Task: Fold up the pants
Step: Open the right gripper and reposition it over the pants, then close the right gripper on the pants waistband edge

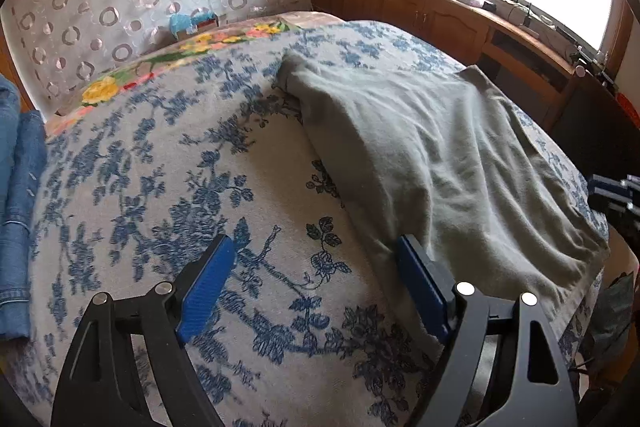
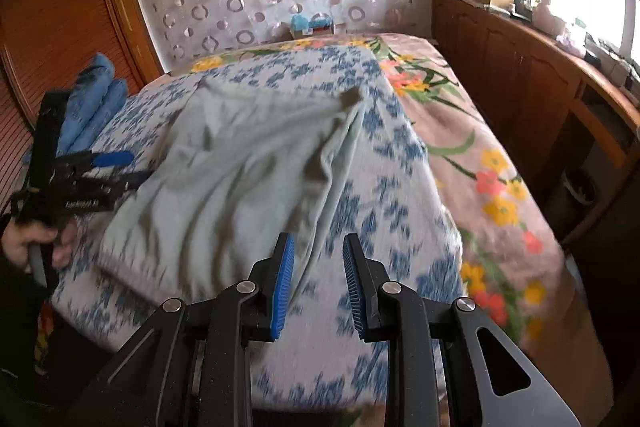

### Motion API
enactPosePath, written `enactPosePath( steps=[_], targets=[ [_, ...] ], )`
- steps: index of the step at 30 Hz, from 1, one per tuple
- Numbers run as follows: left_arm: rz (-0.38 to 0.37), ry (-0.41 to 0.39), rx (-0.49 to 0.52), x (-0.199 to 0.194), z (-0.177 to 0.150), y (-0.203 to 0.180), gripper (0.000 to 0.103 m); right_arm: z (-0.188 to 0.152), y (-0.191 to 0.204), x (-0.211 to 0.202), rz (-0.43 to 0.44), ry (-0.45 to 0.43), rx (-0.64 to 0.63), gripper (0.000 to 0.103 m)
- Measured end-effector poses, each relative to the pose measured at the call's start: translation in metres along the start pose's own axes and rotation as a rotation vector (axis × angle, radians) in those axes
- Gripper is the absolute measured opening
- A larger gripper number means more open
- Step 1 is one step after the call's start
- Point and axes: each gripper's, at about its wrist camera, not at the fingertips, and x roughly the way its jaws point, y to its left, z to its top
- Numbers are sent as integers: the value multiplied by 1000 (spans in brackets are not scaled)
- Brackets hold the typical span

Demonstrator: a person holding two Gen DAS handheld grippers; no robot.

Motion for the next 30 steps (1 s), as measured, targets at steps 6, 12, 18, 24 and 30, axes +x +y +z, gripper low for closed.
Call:
enactPosePath(
  steps=[6,12,18,24,30],
  targets=[
    [-71,-47,0,-40,-16,-13,83,-5,6,-13,18,9,-2,26],
    [-122,-45,13,-56,-38,-30,83,-14,8,-18,25,16,6,26],
    [-117,-18,28,-52,-52,-39,83,-22,14,-22,29,37,7,26],
    [-105,15,31,-43,-61,-42,84,-18,24,-22,16,58,-6,12],
    [-114,12,32,-42,-62,-40,84,-18,29,-28,6,46,-13,9]
  ],
)
